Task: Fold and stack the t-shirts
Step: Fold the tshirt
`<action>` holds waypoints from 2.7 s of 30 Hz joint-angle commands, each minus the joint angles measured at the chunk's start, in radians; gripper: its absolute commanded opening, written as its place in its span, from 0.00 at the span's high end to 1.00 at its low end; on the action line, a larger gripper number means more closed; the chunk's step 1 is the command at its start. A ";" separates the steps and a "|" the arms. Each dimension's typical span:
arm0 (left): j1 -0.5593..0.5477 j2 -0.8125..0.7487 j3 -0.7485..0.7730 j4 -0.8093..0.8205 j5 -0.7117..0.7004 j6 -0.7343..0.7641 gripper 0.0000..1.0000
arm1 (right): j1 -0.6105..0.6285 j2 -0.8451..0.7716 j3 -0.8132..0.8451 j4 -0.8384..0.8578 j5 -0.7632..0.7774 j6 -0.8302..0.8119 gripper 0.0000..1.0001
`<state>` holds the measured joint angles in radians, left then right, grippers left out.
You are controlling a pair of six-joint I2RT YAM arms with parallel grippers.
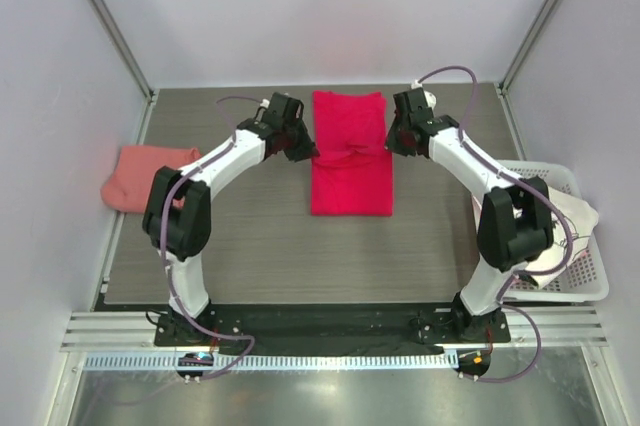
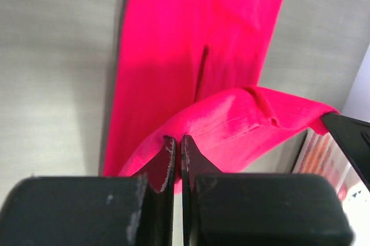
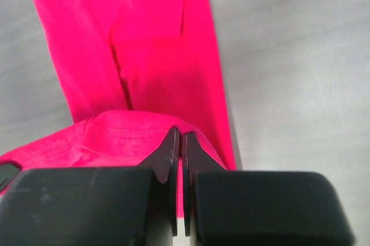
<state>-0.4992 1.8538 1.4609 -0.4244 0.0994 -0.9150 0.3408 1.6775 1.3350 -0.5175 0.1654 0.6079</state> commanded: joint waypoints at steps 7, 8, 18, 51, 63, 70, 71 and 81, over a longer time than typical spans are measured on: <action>0.091 0.254 0.308 -0.053 0.109 0.028 1.00 | -0.089 0.275 0.275 0.033 -0.082 -0.080 0.99; 0.096 0.299 0.329 -0.045 0.118 0.028 0.98 | -0.092 0.300 0.297 0.031 -0.087 -0.089 0.99; 0.123 0.261 0.256 0.010 0.148 0.039 0.17 | -0.111 0.178 0.140 0.096 -0.036 -0.020 0.29; -0.032 -0.054 -0.444 0.306 0.120 -0.045 0.49 | -0.092 -0.070 -0.511 0.320 -0.357 -0.048 0.62; -0.052 -0.001 -0.439 0.321 0.072 -0.085 0.76 | -0.091 -0.038 -0.513 0.379 -0.369 -0.040 0.95; -0.052 -0.054 -0.470 0.334 0.022 -0.078 1.00 | -0.088 -0.108 -0.546 0.373 -0.377 -0.042 0.99; -0.053 -0.070 -0.487 0.332 0.020 -0.073 1.00 | -0.086 -0.133 -0.556 0.370 -0.379 -0.042 0.99; -0.151 -0.378 -0.665 0.251 0.022 -0.079 1.00 | -0.004 -0.553 -0.718 0.193 -0.397 -0.002 0.99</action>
<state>-0.6193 1.5761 0.8391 -0.1326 0.1398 -0.9894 0.3031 1.2388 0.6472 -0.2356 -0.2314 0.5846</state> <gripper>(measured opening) 0.012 0.049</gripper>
